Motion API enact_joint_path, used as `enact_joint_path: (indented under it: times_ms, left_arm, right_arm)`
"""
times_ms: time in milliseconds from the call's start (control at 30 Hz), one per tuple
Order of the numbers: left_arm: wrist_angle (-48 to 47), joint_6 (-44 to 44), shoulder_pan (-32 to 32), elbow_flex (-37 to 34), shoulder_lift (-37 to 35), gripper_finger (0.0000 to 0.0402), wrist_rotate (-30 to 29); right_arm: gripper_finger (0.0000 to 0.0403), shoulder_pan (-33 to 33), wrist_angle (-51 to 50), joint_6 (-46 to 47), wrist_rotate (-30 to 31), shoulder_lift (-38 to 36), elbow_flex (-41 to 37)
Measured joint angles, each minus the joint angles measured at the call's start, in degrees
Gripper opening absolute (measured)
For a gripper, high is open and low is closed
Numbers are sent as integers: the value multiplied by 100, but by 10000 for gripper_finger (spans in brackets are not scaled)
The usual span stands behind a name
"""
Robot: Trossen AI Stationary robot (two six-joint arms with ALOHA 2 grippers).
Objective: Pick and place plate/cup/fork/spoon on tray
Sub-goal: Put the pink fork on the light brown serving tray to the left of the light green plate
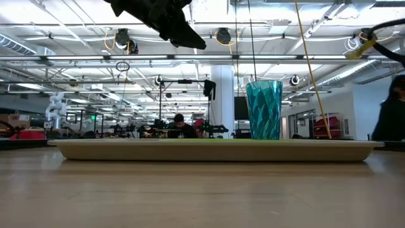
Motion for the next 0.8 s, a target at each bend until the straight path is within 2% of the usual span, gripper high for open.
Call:
enact_joint_path:
  times_ms: [200,433,600,800]
  left_arm:
    - [0,0,0,0,0,124,0]
    - [-116,0,0,2,0,124,0]
    - [-203,0,0,2,0,124,0]
    - [-205,-14,0,2,0,124,0]
  right_arm:
    - [123,4,-434,679,65,-474,0]
    - [123,18,-328,2602,124,-667,0]
    - [124,70,53,2774,917,-665,0]
    - [126,96,-151,2618,957,-665,0]
